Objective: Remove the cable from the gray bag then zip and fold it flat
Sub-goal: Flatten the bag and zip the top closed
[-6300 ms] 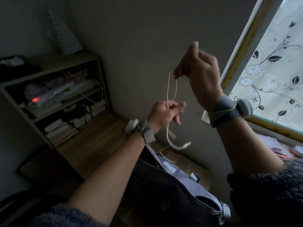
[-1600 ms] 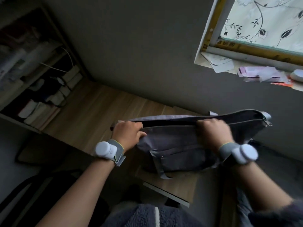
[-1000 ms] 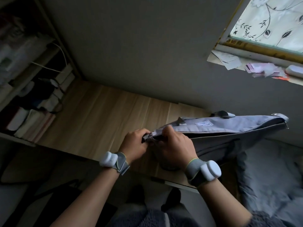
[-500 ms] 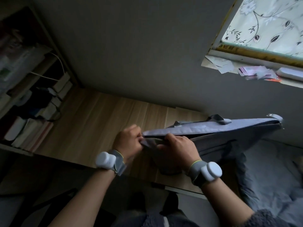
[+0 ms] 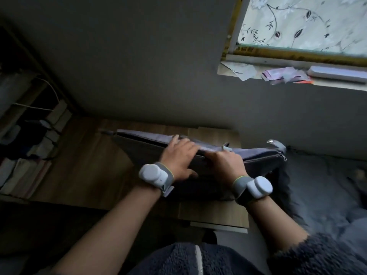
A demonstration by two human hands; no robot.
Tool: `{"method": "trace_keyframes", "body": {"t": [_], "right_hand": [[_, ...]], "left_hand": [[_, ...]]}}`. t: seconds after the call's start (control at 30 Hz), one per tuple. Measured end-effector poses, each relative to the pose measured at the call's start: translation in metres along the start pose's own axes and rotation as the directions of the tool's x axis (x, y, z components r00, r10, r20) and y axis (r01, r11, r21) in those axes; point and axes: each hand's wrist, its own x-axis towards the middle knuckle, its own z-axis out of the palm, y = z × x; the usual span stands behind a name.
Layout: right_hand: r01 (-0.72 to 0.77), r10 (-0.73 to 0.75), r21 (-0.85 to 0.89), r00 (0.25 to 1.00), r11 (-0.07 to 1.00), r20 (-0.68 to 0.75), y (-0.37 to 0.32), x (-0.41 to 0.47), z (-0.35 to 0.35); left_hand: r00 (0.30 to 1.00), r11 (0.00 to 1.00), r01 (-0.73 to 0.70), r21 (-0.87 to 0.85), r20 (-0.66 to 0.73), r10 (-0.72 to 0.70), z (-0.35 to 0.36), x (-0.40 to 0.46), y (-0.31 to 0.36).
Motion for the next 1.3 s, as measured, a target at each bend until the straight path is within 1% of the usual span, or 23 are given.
{"method": "trace_keyframes", "body": {"t": [0.07, 0.1, 0.13, 0.17, 0.23, 0.27, 0.33, 0.37, 0.4, 0.47, 0.5, 0.53, 0.57, 0.63, 0.67, 0.7, 0.77, 0.8, 0.87, 0.93, 1.03, 1.17, 1.3], "right_hand": [[-0.061, 0.062, -0.024, 0.998, 0.998, 0.029, 0.021, -0.013, 0.000], [-0.114, 0.115, -0.035, 0.993, 0.993, 0.009, 0.035, -0.021, -0.002], [-0.180, 0.178, -0.038, 0.983, 0.983, -0.047, 0.052, -0.030, -0.006], [-0.253, 0.253, 0.015, 0.960, 0.967, -0.118, 0.071, -0.040, -0.010], [-0.341, 0.395, 0.223, 0.874, 0.913, -0.283, 0.093, -0.051, -0.014], [-0.367, 0.451, 0.287, 0.827, 0.885, -0.335, 0.101, -0.059, -0.016], [-0.397, 0.472, 0.255, 0.763, 0.882, -0.442, 0.112, -0.069, -0.012], [-0.434, 0.500, 0.249, 0.743, 0.866, -0.445, 0.113, -0.069, -0.011], [-0.493, 0.570, 0.286, 0.721, 0.822, -0.395, 0.120, -0.071, -0.012], [-0.603, 0.711, 0.425, 0.684, 0.676, -0.161, 0.137, -0.069, -0.017], [-0.649, 0.749, 0.475, 0.662, 0.595, -0.034, 0.144, -0.068, -0.017], [-0.665, 0.755, 0.507, 0.655, 0.548, 0.044, 0.147, -0.066, -0.017], [-0.666, 0.767, 0.542, 0.639, 0.513, 0.061, 0.151, -0.067, -0.016], [-0.647, 0.804, 0.612, 0.594, 0.454, 0.033, 0.155, -0.070, -0.017], [-0.621, 0.813, 0.662, 0.581, 0.421, 0.029, 0.153, -0.069, -0.016], [-0.590, 0.825, 0.722, 0.563, 0.362, 0.047, 0.155, -0.070, -0.015], [-0.542, 0.838, 0.812, 0.529, 0.216, 0.130, 0.160, -0.075, -0.011], [-0.529, 0.832, 0.831, 0.529, 0.170, 0.167, 0.161, -0.078, -0.008], [-0.502, 0.807, 0.860, 0.542, 0.088, 0.234, 0.166, -0.088, 0.000], [-0.467, 0.768, 0.883, 0.580, 0.040, 0.272, 0.165, -0.093, 0.005], [-0.448, 0.720, 0.893, 0.634, 0.046, 0.281, 0.167, -0.095, 0.005], [-0.449, 0.708, 0.893, 0.641, 0.033, 0.296, 0.164, -0.094, 0.003], [-0.438, 0.702, 0.899, 0.635, -0.018, 0.323, 0.163, -0.092, 0.003]], "left_hand": [[0.999, 0.999, 0.035, 0.018, -0.018, -0.034, 0.011, 0.002, 0.006], [0.997, 0.997, 0.070, 0.024, -0.044, -0.069, 0.016, 0.002, 0.004], [0.992, 0.994, 0.107, 0.005, -0.060, -0.107, 0.020, 0.003, 0.003], [0.988, 0.992, 0.128, -0.019, -0.080, -0.129, 0.023, 0.006, 0.006], [0.981, 0.988, 0.150, -0.035, -0.117, -0.153, 0.023, 0.007, 0.008], [0.981, 0.989, 0.145, -0.028, -0.124, -0.147, 0.023, 0.013, 0.017], [0.986, 0.992, 0.122, -0.014, -0.117, -0.122, 0.020, 0.024, 0.036], [0.986, 0.993, 0.112, -0.025, -0.120, -0.114, 0.018, 0.027, 0.042], [0.988, 0.995, 0.088, -0.049, -0.123, -0.093, 0.015, 0.032, 0.052], [0.990, 0.992, -0.008, -0.126, -0.144, -0.010, 0.009, 0.043, 0.073], [0.988, 0.983, -0.065, -0.171, -0.149, 0.039, 0.006, 0.047, 0.085], [0.988, 0.969, -0.103, -0.226, -0.139, 0.073, 0.004, 0.050, 0.094], [0.988, 0.952, -0.134, -0.276, -0.109, 0.107, 0.002, 0.053, 0.107], [0.984, 0.920, -0.180, -0.349, -0.079, 0.162, -0.001, 0.064, 0.128], [0.980, 0.912, -0.196, -0.359, -0.088, 0.176, -0.002, 0.068, 0.134], [0.975, 0.908, -0.218, -0.357, -0.112, 0.190, -0.003, 0.073, 0.142], [0.964, 0.897, -0.249, -0.365, -0.180, 0.194, -0.004, 0.083, 0.161], [0.961, 0.895, -0.252, -0.367, -0.201, 0.189, -0.004, 0.086, 0.170], [0.967, 0.904, -0.227, -0.361, -0.191, 0.166, -0.001, 0.092, 0.191], [0.981, 0.918, -0.157, -0.365, -0.166, 0.102, -0.001, 0.095, 0.201], [0.993, 0.922, -0.054, -0.383, -0.117, 0.009, -0.005, 0.105, 0.205], [0.998, 0.922, -0.028, -0.386, 0.033, 0.044, -0.005, 0.108, 0.209], [0.992, 0.865, 0.025, -0.502, 0.122, 0.042, -0.004, 0.106, 0.211]]}}
